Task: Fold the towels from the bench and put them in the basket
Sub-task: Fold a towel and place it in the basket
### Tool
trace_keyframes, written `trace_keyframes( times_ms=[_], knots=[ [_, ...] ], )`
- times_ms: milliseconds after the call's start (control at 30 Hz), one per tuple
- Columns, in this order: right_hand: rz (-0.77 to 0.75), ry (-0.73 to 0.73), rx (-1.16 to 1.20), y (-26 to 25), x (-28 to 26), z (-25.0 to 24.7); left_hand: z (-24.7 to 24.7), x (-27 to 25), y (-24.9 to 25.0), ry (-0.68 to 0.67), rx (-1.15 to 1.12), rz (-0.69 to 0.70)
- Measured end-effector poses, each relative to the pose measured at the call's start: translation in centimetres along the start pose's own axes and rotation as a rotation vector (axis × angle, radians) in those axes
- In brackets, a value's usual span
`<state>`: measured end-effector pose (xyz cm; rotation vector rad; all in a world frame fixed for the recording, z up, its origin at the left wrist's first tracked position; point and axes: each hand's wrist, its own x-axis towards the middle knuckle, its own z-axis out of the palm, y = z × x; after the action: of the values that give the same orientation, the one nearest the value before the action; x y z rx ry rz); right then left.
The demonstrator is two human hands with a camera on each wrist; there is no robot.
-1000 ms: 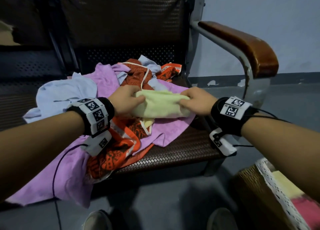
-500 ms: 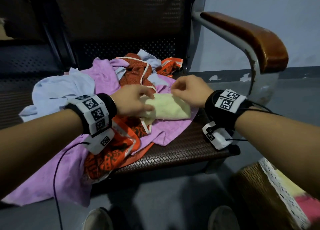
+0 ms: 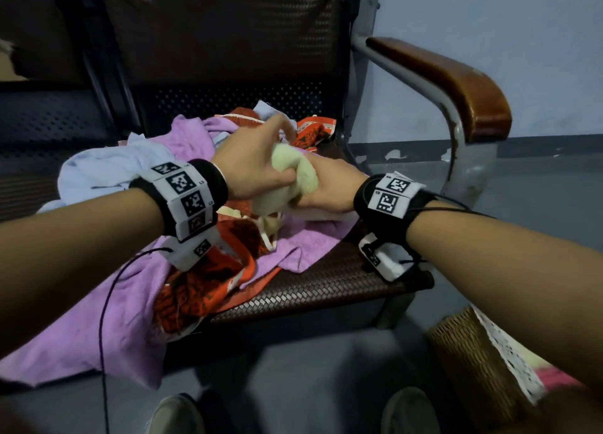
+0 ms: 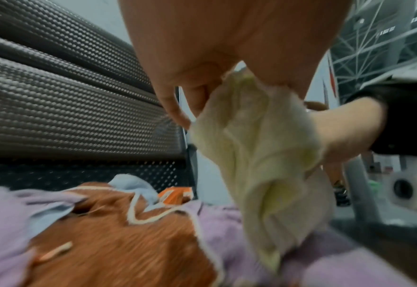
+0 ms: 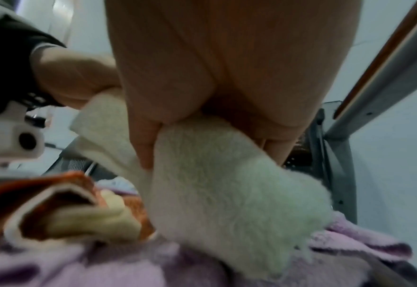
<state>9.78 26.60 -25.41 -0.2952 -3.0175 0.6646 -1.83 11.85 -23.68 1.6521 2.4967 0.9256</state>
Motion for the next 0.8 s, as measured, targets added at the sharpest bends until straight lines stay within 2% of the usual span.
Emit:
trace_keyframes(
  times_ms=[67,167,233,333,433,567,667,800],
  knots=[
    [0.057,0.010,0.112,-0.1,-1.3,-1.6,-0.9,0.4,2.1,0.096,-0.079,0.003],
    [0.106,0.086,0.421,0.8,-4.3,-4.2,-2.0,1.6,6.2,0.188,-0.209,0.025],
    [0.109,0.180,0.566,1.6,-6.8,-6.4,-2.6,2.8,10.0,0.204,-0.247,0.099],
    [0.086,0.295,0.644,3.3,-11.3,-9.4,-2.1,4.5,16.6,0.177,-0.307,0.219],
    [0.140,0.440,0.775,6.4,-17.4,-10.8,1.2,5.9,23.6,0.066,-0.389,0.292],
    [0.328,0.685,0.919,11.5,-26.5,-10.4,8.7,7.1,31.2,-0.122,-0.544,0.282],
    [0.499,0.830,1.057,15.7,-33.1,-8.2,16.5,7.0,35.6,-0.350,-0.732,0.118],
    [0.763,0.938,1.273,20.4,-39.8,-3.4,27.6,4.5,38.9,-0.794,-0.859,-0.124]
  ],
)
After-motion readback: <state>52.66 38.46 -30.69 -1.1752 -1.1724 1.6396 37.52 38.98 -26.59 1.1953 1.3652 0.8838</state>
